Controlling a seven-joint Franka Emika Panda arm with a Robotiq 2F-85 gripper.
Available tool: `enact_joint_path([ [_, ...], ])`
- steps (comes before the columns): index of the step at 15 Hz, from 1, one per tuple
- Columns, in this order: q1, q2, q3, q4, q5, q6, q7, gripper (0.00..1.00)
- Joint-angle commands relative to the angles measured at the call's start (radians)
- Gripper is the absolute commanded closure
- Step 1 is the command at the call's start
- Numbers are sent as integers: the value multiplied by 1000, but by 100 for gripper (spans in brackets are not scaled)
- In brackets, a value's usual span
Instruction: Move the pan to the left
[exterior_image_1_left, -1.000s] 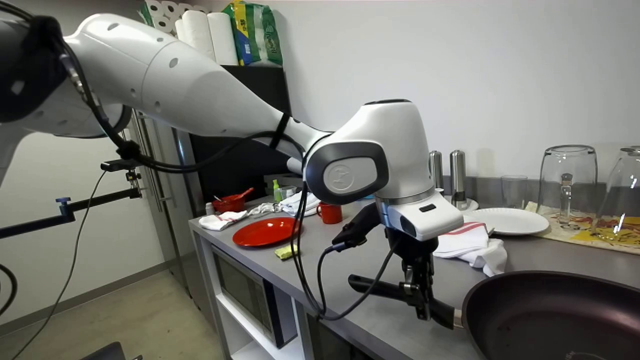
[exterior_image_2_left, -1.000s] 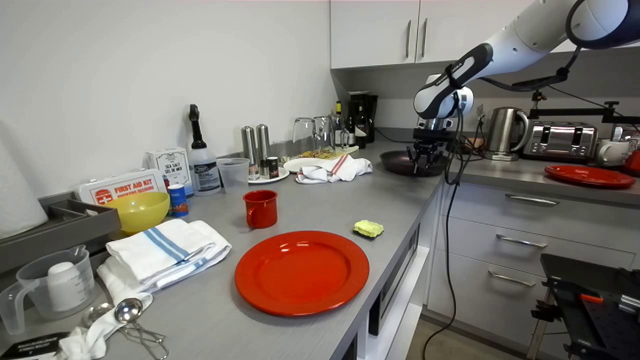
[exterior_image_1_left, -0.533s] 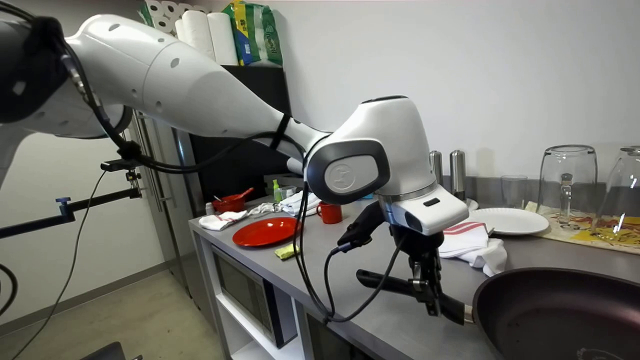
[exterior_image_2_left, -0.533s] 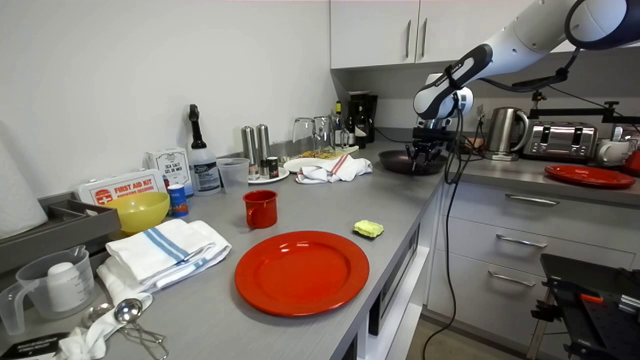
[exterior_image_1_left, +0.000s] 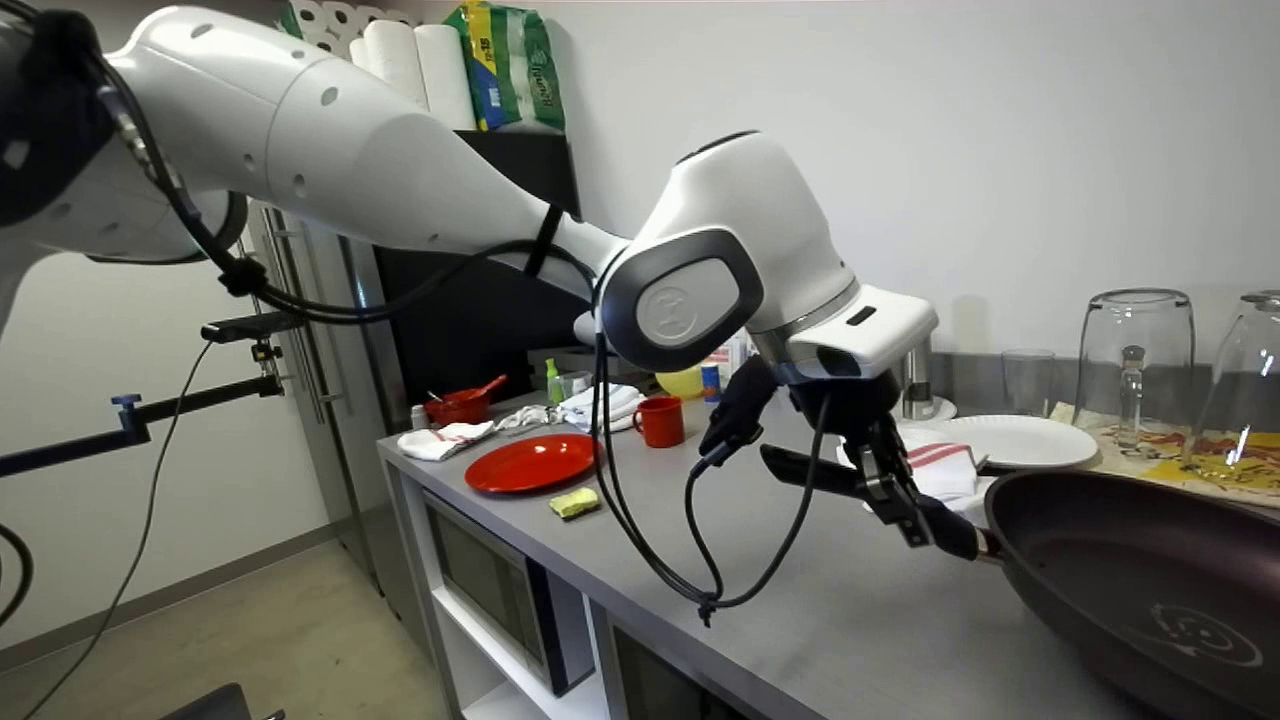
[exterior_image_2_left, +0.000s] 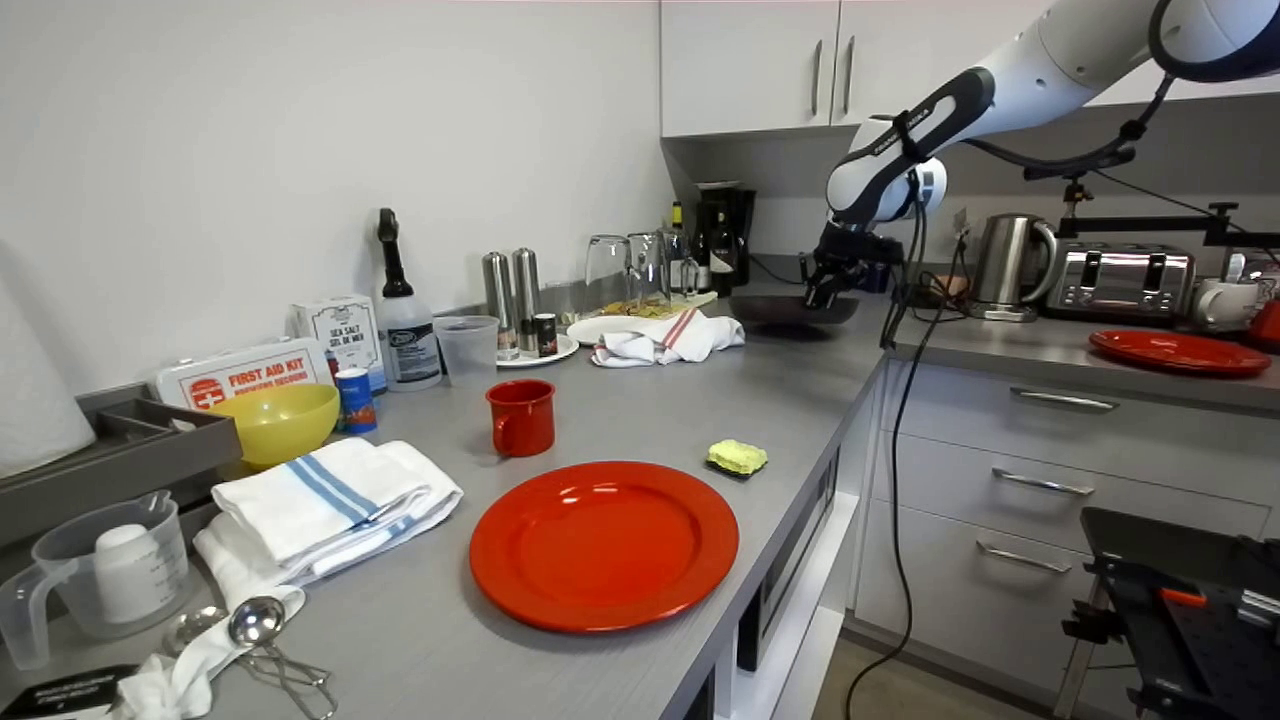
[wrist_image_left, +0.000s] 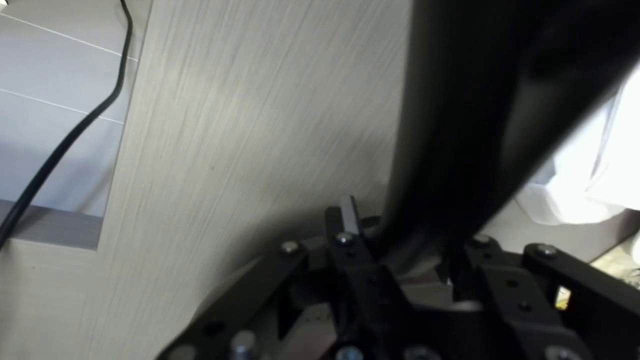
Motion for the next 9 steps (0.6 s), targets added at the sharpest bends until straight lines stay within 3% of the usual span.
enact_joint_path([
  [1,22,-80,-5,-56,-18,71,-44,89],
  [9,42,-153,1,-122,-19,133,-85,90],
])
